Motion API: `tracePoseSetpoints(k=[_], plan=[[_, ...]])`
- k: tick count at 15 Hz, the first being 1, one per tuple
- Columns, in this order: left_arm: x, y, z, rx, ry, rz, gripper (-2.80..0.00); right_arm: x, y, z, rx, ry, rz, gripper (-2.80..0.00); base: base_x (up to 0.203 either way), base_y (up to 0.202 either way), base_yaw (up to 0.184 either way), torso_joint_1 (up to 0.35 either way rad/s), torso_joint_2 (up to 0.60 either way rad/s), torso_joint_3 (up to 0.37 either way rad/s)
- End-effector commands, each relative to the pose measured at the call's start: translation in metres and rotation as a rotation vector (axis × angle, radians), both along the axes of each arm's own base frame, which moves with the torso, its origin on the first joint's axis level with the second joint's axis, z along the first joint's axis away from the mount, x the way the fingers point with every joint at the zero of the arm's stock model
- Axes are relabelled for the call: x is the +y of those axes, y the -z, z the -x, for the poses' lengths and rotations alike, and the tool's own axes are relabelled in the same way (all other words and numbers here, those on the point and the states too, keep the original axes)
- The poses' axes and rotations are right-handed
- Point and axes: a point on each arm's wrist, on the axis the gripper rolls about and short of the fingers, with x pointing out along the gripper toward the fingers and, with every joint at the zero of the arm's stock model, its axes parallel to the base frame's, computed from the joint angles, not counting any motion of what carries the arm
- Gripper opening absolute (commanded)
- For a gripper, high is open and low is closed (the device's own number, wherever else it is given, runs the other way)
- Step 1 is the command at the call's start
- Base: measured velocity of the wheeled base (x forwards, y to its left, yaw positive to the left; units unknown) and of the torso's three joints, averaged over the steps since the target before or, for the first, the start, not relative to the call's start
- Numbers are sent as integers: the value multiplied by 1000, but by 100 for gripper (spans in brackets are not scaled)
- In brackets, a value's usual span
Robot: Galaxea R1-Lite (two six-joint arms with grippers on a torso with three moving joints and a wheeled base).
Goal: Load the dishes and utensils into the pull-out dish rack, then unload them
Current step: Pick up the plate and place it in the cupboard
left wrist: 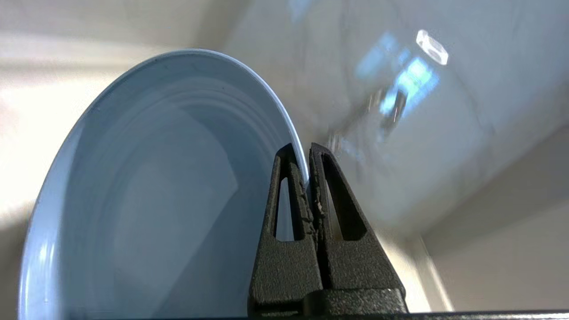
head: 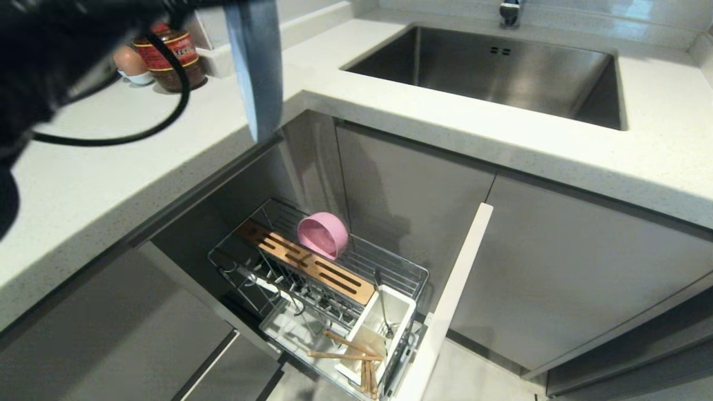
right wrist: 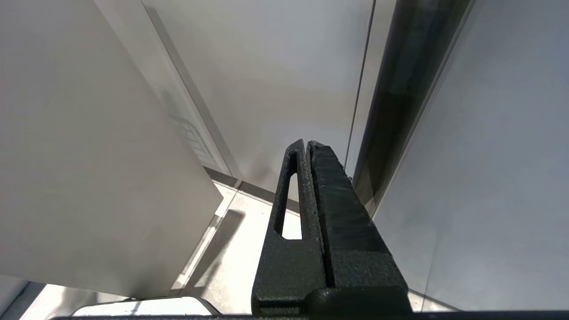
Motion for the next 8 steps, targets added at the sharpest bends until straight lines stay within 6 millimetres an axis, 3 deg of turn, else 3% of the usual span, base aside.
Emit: tracePoseSetpoints(k=[1, 6, 8], plan=[[-20, 38, -9, 101, 49, 15, -280, 0, 0, 0, -5, 0, 0, -280, 0, 0, 0, 0, 0, 0], [-22, 85, -10, 270, 97, 205, -280, 0, 0, 0, -5, 0, 0, -280, 0, 0, 0, 0, 0, 0], [-18, 95, -9, 310, 29, 312, -280, 0, 0, 0, -5, 0, 0, -280, 0, 0, 0, 0, 0, 0]])
